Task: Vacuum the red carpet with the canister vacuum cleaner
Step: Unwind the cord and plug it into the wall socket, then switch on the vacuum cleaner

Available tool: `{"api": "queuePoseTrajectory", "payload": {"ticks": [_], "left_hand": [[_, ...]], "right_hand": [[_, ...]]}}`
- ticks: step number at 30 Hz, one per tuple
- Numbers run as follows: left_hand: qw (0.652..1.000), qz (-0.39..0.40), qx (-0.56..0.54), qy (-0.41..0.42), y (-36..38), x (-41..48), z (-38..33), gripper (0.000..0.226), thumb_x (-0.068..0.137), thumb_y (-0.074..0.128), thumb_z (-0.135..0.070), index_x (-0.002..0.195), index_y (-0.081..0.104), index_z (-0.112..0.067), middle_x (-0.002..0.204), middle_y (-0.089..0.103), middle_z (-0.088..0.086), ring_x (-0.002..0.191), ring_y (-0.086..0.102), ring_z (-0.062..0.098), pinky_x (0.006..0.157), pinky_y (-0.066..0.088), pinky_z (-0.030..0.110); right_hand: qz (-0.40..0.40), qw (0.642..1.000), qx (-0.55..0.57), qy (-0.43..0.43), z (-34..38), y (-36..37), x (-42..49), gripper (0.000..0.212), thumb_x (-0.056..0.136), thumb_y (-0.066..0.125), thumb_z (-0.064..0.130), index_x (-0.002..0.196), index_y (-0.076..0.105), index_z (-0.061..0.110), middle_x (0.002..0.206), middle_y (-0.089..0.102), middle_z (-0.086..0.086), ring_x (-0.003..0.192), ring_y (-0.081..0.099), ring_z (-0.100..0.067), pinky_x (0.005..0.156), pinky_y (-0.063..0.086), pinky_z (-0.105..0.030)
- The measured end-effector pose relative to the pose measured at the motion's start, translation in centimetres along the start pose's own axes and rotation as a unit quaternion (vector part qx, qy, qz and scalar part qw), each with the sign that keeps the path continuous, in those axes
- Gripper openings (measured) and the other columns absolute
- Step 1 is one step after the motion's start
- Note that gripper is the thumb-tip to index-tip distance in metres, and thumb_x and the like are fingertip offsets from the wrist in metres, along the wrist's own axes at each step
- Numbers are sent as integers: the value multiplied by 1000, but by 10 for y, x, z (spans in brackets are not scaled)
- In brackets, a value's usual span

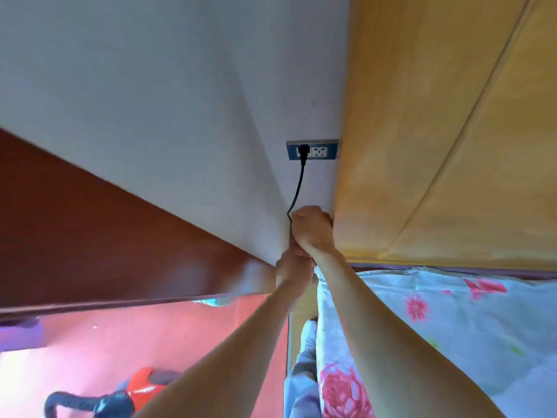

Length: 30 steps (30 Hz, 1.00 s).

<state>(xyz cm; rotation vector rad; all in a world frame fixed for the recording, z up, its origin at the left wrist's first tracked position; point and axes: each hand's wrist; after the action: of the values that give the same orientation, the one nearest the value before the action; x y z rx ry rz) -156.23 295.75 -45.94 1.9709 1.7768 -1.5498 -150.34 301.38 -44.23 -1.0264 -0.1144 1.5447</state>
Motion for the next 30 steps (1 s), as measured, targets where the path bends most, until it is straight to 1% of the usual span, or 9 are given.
{"api": "queuePoseTrajectory", "payload": {"ticks": [2, 4, 7, 10, 13, 15, 21, 28, 30], "left_hand": [[997, 67, 38, 18, 2, -15, 22, 30, 86, 47, -14, 65, 68, -21, 76, 70, 15, 63, 66, 26, 66, 56, 39], [982, 107, 144, 52, -3, -31, 41, 26, 90, 48, -15, 81, 73, -13, 86, 74, 18, 74, 71, 31, 76, 61, 41], [960, 95, 240, 108, -16, -71, 74, 35, 85, 45, -29, 104, 72, -14, 103, 74, 16, 94, 71, 36, 84, 60, 42], [932, 60, 325, 150, -46, -127, 116, 32, 97, 44, -23, 117, 67, -14, 116, 68, 18, 108, 65, 38, 86, 54, 40], [914, 30, 369, 168, -86, -185, 172, 32, 99, 41, -16, 119, 64, -4, 122, 64, 23, 111, 64, 42, 88, 52, 44], [909, 20, 385, 158, -116, -223, 216, 33, 97, 42, -12, 119, 61, 1, 121, 64, 25, 105, 66, 42, 78, 52, 40], [946, -12, 314, 79, -193, -314, 345, 32, 99, 45, -21, 106, 67, 1, 109, 68, 26, 99, 66, 42, 78, 51, 40], [983, -43, 164, -77, -226, -386, 463, 28, 98, 44, -26, 86, 59, -6, 91, 62, 16, 90, 62, 37, 67, 41, 34], [987, -66, 104, -103, -224, -398, 482, 29, 97, 45, -26, 85, 60, -4, 90, 67, 13, 88, 63, 35, 73, 49, 37]], "right_hand": [[5, 999, -34, -16, -14, 5, -21, 32, 97, 41, 13, 103, 69, 0, 111, 69, -19, 105, 64, -35, 81, 47, -33], [3, 996, -82, -26, -25, 8, -48, 31, 95, 43, 16, 107, 68, 2, 111, 68, -19, 103, 64, -38, 77, 47, -32], [30, 981, -186, -54, -37, 13, -110, 28, 92, 45, 12, 109, 64, 0, 113, 65, -21, 105, 61, -40, 77, 45, -34], [57, 962, -257, -76, -48, 29, -173, 23, 92, 44, 8, 104, 61, -1, 113, 62, -20, 107, 60, -37, 78, 44, -34], [83, 934, -331, -103, -47, 49, -239, 23, 93, 43, 8, 105, 61, 0, 114, 62, -19, 105, 60, -37, 79, 44, -34], [86, 919, -360, -133, -40, 68, -278, 25, 93, 43, 9, 104, 63, 2, 114, 63, -19, 105, 60, -38, 81, 47, -36], [120, 886, -380, -235, -11, 151, -357, 30, 93, 43, 25, 103, 70, 15, 112, 68, -16, 103, 63, -38, 86, 52, -40], [224, 754, -497, -367, 32, 241, -406, 32, 97, 39, 27, 110, 65, 12, 117, 66, -14, 107, 62, -34, 85, 48, -37], [244, 720, -510, -402, 49, 260, -412, 32, 97, 39, 25, 112, 64, 12, 116, 66, -14, 106, 62, -35, 84, 48, -37]]}}
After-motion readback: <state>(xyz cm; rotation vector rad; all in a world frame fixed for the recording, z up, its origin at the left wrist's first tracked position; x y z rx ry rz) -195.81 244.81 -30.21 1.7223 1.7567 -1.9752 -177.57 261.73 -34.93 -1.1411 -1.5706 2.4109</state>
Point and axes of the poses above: each hand's wrist, its own x-axis towards the middle knuckle, its own y-axis out of the palm, z = x × y
